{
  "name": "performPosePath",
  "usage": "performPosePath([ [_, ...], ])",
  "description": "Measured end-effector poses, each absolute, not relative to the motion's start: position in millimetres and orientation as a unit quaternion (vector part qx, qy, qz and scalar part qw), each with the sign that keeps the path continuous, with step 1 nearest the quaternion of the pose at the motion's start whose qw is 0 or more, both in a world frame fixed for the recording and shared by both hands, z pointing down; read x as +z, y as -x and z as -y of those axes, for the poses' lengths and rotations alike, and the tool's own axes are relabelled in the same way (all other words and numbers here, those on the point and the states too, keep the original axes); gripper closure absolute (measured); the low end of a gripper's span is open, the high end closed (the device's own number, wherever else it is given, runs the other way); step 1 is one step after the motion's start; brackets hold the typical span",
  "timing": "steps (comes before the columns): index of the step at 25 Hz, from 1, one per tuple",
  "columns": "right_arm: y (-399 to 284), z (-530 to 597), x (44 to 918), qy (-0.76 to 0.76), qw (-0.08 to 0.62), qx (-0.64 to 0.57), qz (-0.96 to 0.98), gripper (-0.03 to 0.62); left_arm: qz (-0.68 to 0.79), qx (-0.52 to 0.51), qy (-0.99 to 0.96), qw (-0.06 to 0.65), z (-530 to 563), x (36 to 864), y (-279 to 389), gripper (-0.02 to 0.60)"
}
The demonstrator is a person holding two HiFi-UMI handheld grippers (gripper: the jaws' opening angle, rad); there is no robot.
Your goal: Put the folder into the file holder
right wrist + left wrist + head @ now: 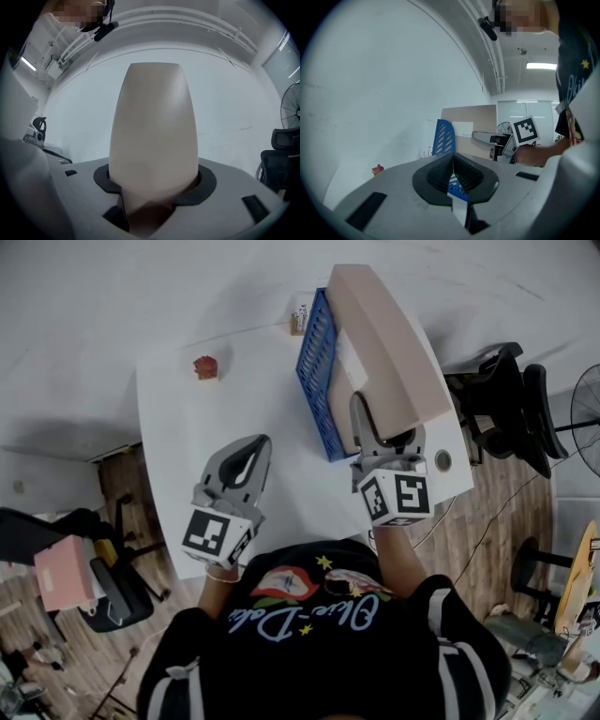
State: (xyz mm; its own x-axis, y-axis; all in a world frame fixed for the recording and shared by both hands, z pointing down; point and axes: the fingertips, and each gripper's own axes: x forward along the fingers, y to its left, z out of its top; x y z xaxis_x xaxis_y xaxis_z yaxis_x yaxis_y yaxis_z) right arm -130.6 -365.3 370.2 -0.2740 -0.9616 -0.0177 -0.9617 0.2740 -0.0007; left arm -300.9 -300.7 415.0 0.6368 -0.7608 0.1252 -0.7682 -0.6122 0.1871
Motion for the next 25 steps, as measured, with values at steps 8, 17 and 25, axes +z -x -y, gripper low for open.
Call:
performPosePath([
  [8, 133, 366, 382, 0.599, -0.001, 0.000, -0.800, 0.338, 0.424, 0.017, -0.898, 0.113, 301, 415, 301, 0.577],
  [17, 136, 366, 398, 0.596, -0.028, -0.010, -0.802, 0.338, 0.424, 0.017, -0.899, 0.112, 301, 415, 301, 0.577],
  [25, 137, 366, 406, 0.594, -0.042, -0.015, -0.803, 0.337, 0.425, 0.017, -0.899, 0.103, 300, 414, 303, 0.577],
])
